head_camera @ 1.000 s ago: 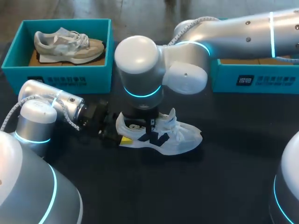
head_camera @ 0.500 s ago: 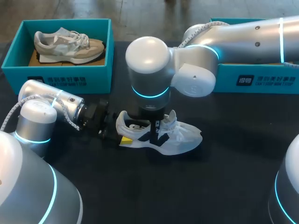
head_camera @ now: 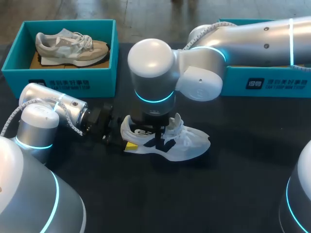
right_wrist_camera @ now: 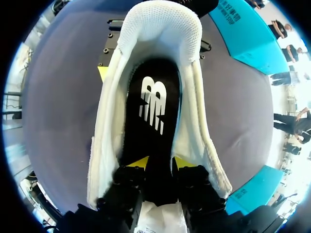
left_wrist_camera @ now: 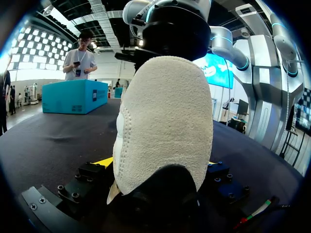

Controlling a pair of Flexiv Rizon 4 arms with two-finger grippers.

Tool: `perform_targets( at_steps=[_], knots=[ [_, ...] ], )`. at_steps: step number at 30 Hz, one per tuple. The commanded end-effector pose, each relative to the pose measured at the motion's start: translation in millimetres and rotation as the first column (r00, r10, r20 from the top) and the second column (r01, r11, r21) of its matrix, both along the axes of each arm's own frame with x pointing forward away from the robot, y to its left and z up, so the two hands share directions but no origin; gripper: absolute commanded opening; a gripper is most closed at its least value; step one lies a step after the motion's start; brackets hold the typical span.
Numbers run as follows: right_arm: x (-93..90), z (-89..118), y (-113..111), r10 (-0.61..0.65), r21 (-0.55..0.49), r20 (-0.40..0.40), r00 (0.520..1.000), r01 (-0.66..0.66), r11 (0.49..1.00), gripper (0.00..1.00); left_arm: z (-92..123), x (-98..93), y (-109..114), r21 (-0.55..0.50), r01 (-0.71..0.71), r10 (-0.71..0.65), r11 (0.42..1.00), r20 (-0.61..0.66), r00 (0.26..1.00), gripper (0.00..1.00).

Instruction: Take the shoe out of the shoebox, open the shoe tongue, remove and reinsert the insole, then place the shoe into the shoebox

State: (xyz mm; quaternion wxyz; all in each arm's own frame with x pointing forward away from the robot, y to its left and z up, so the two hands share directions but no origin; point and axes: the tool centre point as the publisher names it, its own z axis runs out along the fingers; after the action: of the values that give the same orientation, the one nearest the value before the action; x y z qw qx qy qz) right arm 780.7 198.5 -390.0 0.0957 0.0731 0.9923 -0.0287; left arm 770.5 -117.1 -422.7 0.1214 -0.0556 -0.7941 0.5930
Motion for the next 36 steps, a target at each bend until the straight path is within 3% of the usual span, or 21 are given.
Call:
perform_targets(
  at_steps=[1, 11, 25, 29, 33, 36],
  knots=[
    [2.1, -7.3, 2.6, 0.005, 0.003, -0.023, 1.0, -0.005, 1.0, 0.29, 0.6, -0.2, 0.2, 0.002, 0.0, 0.0, 1.0, 0.0, 1.0, 0.0],
    [-6.2, -32.5, 7.5, 0.0, 0.031, -0.132, 0.991, 0.004, 1.0, 0.35, 0.6, -0.2, 0.2, 0.002, 0.0, 0.0, 1.0, 0.0, 1.0, 0.0],
    [-32.5, -39.3, 11.4, -0.038, 0.036, -0.239, 0.97, 0.047, 0.998, 0.33, 0.6, -0.2, 0.2, 0.002, 0.0, 0.0, 1.0, 0.0, 1.0, 0.0],
    [-38.5, -44.4, 11.8, -0.038, 0.022, -0.282, 0.959, 0.046, 0.999, 0.26, 0.6, -0.2, 0.2, 0.002, 0.0, 0.0, 1.0, 0.0, 1.0, 0.0],
    [-42.8, -44.2, 13.2, -0.056, 0.024, -0.284, 0.957, 0.065, 0.998, 0.0, 0.6, -0.2, 0.2, 0.002, 0.0, 0.0, 1.0, 0.0, 1.0, 0.0],
    [-44.1, -43.0, 13.2, -0.066, 0.027, -0.268, 0.961, 0.076, 0.997, 0.0, 0.6, -0.2, 0.2, 0.002, 0.0, 0.0, 1.0, 0.0, 1.0, 0.0]
  ],
)
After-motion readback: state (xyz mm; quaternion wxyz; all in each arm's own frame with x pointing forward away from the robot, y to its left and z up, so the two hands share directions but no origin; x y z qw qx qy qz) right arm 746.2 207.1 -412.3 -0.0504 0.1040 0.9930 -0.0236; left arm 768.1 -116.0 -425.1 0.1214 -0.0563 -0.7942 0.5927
